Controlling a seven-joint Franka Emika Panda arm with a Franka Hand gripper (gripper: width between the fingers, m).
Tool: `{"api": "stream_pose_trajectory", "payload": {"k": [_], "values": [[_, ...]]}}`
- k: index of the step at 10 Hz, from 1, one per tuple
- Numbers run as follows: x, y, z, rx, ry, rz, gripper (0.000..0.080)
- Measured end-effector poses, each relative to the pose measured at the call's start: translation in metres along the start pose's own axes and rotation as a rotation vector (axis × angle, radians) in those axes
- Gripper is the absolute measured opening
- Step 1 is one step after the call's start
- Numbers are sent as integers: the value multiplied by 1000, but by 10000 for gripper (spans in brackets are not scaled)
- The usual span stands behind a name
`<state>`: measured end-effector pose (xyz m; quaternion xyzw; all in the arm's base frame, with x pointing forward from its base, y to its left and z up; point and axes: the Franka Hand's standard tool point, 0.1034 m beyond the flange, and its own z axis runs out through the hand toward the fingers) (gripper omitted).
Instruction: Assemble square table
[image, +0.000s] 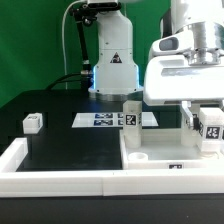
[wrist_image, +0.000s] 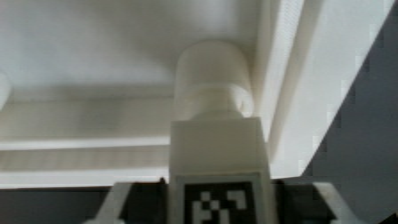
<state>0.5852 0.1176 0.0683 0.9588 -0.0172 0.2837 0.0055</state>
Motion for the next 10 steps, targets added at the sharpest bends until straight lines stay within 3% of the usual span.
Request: {"api": "stream_pose_trajectory", "payload": {"k": [2, 7, 10], "values": [[0, 0, 0, 0, -1, 0, 603], [0, 1, 0, 1, -8, -3, 648], [20, 4, -20, 18, -26, 6, 649]]}}
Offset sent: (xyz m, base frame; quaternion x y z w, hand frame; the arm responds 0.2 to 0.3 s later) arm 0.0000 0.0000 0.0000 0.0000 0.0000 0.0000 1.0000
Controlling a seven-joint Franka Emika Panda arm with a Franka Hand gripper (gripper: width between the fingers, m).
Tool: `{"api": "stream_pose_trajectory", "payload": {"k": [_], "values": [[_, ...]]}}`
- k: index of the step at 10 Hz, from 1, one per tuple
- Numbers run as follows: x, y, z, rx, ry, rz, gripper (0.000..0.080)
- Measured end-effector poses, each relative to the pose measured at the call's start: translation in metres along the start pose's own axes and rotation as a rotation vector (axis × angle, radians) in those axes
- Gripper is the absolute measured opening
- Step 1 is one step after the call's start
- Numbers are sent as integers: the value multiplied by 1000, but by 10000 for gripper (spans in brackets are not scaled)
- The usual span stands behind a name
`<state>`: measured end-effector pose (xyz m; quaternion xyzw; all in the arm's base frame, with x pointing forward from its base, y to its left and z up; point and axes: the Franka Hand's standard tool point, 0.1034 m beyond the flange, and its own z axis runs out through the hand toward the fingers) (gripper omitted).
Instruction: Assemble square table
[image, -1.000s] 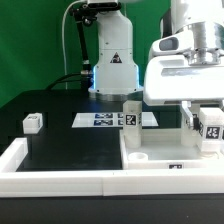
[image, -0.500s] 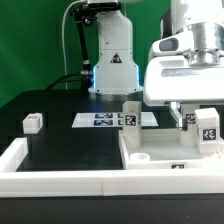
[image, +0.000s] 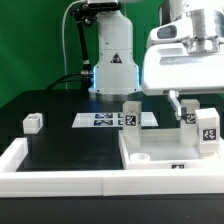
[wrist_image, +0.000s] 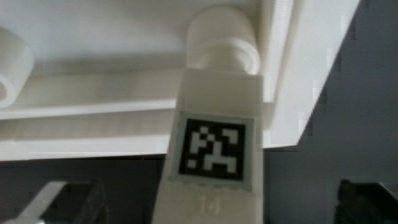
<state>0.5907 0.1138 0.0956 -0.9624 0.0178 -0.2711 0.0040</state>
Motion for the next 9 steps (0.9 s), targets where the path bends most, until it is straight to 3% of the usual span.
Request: {"api": "stream_pose_trajectory", "payload": {"k": [2, 4, 9], "values": [[10, -1, -13, 21, -40, 18, 649], [5, -3, -11, 27, -85, 20, 649], [6, 10, -2, 74, -452, 37, 649]]}}
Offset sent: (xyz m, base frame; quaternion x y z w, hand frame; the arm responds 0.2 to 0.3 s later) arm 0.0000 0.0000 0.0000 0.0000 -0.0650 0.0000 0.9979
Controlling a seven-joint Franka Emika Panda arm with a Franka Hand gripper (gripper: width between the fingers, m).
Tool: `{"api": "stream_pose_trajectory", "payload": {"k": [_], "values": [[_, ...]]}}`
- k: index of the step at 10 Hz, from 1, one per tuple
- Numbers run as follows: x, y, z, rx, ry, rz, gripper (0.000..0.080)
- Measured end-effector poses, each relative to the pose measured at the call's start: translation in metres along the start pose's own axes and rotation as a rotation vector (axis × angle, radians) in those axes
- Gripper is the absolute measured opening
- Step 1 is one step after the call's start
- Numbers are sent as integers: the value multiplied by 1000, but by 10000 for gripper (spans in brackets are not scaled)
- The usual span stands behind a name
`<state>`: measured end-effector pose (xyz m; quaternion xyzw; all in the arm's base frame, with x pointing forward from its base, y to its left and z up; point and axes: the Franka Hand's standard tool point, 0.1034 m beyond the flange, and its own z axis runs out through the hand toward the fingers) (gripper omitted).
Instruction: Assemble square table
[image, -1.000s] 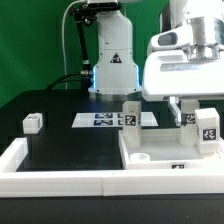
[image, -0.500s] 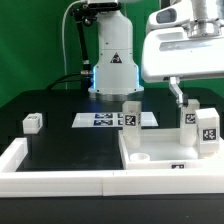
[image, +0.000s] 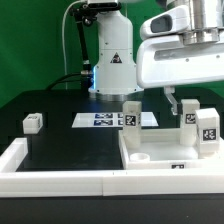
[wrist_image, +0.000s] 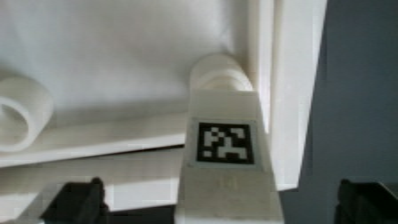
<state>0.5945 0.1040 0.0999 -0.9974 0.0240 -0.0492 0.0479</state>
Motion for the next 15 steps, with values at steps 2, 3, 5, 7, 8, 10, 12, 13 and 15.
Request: {"api": "stream_pose_trajectory", "payload": {"k": [2, 3, 5, 7, 8, 10, 12, 13, 15], "values": [[-6, -1, 1, 7, -143, 15, 649], [-1, -4, 2, 3, -163, 18, 649], [3, -6, 7, 0, -138, 16, 649], [10, -4, 9, -3, -125, 19, 649], [10, -4, 9, -3, -125, 20, 649], [9, -4, 10, -4, -125, 27, 649], [9, -3, 10, -4, -126, 29, 543], [9, -3, 10, -4, -126, 29, 358], [10, -3, 10, -4, -124, 29, 291]]}}
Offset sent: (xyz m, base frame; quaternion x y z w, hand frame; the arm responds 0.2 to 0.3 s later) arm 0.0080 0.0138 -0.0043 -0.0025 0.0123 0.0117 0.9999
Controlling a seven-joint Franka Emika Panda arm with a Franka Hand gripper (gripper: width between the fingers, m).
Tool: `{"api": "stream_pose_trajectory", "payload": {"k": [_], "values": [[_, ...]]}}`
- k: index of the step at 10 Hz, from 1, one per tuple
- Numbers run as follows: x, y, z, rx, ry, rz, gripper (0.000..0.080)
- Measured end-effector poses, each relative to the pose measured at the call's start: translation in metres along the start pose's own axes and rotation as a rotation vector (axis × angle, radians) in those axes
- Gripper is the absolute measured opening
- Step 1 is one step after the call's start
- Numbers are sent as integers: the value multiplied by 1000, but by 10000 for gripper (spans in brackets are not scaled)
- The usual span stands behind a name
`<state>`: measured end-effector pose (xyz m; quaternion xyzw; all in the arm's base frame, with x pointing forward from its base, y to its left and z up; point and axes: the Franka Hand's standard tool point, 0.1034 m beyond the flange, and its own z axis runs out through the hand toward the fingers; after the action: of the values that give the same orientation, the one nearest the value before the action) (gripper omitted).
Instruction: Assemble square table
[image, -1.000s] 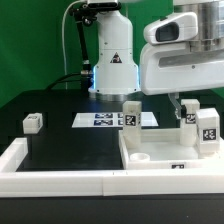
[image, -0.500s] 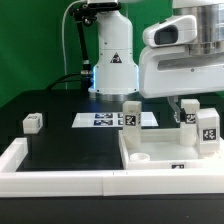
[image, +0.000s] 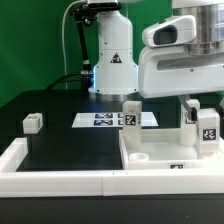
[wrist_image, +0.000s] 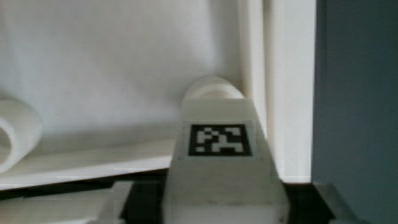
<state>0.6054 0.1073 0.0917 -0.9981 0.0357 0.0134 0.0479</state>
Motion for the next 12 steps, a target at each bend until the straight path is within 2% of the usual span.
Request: {"api": "stream_pose_trajectory", "payload": {"k": [4, 7, 12], "values": [[0, 0, 0, 1, 5, 115, 291], [-3, -5, 1, 5, 38, 455, 292], [-2, -5, 1, 20, 43, 966, 292]]}}
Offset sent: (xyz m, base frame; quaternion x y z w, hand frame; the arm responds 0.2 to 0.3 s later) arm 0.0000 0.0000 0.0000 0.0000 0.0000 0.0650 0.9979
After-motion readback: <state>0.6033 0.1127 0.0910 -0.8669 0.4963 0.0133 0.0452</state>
